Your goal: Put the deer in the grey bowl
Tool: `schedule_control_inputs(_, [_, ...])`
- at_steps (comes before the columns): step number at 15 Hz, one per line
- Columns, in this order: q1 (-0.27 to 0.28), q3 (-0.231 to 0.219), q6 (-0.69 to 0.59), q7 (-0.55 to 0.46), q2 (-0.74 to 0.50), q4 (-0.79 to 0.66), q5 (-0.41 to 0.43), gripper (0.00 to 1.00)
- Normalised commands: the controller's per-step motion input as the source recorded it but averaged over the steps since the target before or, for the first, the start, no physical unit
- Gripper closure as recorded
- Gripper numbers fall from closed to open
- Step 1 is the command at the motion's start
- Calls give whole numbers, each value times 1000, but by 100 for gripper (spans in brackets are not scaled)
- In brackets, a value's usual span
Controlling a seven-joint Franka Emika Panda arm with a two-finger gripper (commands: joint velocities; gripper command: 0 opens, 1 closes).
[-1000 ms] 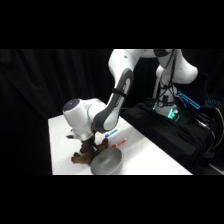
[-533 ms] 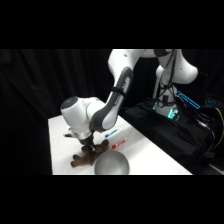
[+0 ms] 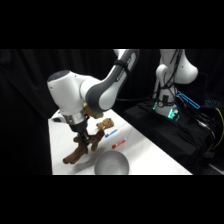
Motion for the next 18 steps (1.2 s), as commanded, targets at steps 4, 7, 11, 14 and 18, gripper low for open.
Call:
schedule_control_inputs(4, [143, 13, -380, 83, -417, -101, -123, 95])
schedule_control_inputs(7, [166, 85, -203, 107, -248, -89, -118, 95])
schedule_control_inputs(11, [184, 109, -44, 144, -100, -114, -121, 95])
schedule_control_inputs(14, [94, 49, 71, 119, -3, -155, -135, 95])
schedule_control_inputs(18, [-44, 4, 214, 31, 11, -194, -94, 95])
